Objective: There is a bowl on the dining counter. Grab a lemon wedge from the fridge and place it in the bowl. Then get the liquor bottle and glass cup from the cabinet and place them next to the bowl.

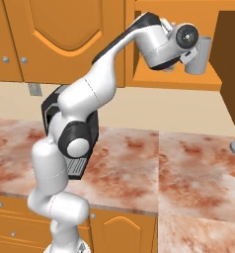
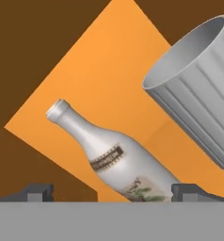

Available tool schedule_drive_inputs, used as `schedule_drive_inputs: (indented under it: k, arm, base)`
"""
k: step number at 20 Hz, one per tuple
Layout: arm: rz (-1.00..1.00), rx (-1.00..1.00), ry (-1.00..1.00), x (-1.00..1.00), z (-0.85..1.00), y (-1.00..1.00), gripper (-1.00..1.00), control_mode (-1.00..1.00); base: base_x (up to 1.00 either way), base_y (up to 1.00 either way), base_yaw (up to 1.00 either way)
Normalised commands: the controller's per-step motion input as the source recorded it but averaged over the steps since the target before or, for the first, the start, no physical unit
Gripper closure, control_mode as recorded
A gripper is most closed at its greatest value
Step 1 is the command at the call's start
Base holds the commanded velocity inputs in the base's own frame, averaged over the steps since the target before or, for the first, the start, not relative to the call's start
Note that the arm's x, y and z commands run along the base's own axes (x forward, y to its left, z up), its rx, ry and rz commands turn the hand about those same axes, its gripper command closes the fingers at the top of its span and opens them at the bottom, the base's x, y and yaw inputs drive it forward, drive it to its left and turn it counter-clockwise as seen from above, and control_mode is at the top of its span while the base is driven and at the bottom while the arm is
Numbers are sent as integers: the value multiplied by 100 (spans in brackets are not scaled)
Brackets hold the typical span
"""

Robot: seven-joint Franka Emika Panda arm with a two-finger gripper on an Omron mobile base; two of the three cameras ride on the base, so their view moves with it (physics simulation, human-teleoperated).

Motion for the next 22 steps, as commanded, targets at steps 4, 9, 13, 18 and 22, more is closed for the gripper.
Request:
schedule_drive_inputs:
  k: [4,9,13,18,22]
  arm:
    - [3,-1,-10,2,-8,0,-100,-100]
    - [2,-3,-9,0,-1,3,-100,-100]
    - [1,-6,-7,0,-6,17,-100,-100]
    - [0,-8,-3,0,-7,14,-100,-100]
    - [0,-8,-1,5,-4,13,-100,-100]
  base:
    - [0,0,0]
    - [0,0,0]
    - [0,0,0]
    - [0,0,0]
    - [0,0,0]
